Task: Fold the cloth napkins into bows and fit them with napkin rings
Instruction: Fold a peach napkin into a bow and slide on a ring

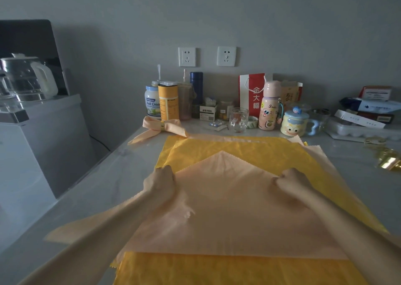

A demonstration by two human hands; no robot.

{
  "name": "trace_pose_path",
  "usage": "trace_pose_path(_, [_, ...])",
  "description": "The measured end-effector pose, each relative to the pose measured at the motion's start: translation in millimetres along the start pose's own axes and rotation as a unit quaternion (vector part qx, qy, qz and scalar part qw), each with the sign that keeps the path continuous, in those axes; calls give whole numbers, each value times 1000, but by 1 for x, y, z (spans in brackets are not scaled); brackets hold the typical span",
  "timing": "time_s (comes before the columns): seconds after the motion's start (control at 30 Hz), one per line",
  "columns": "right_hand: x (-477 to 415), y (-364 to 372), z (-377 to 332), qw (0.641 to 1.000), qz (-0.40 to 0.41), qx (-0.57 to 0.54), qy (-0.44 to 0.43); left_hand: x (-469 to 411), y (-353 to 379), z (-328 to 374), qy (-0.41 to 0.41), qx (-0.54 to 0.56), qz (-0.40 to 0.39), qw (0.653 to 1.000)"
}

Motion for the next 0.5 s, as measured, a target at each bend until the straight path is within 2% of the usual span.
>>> trace_pose_path(0.07, [11, -7, -12, 992, 53, 113, -31, 7, -6, 10, 24, -108, 39, 993])
trace_pose_path(0.1, [21, -13, -25, 976, 96, 187, -60, 12, -11, 17, 44, -149, 64, 986])
trace_pose_path(0.13, [31, -14, -38, 959, 122, 237, -98, 21, -16, 27, 68, -150, 84, 983])
trace_pose_path(0.17, [44, -12, -53, 952, 134, 231, -149, 32, -19, 38, 94, -125, 89, 984])
trace_pose_path(0.2, [58, -4, -68, 953, 119, 193, -202, 46, -18, 50, 124, -93, 79, 985])
trace_pose_path(0.27, [92, 19, -95, 946, 38, 97, -307, 84, -10, 73, 182, -36, 26, 982])
trace_pose_path(0.33, [119, 43, -114, 927, -32, 67, -369, 120, 1, 88, 214, -44, -32, 975])
trace_pose_path(0.5, [121, 79, -118, 917, -104, 101, -370, 139, 24, 74, 224, -91, -96, 966])
Point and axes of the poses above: each hand's wrist, its own x-axis away from the middle knuckle, its own y-axis out of the palm, z = x × y, the point moved 10 cm from there along -x, towards the middle knuckle, and after that the axes turned 1 degree about -y, right-handed, at the moved point
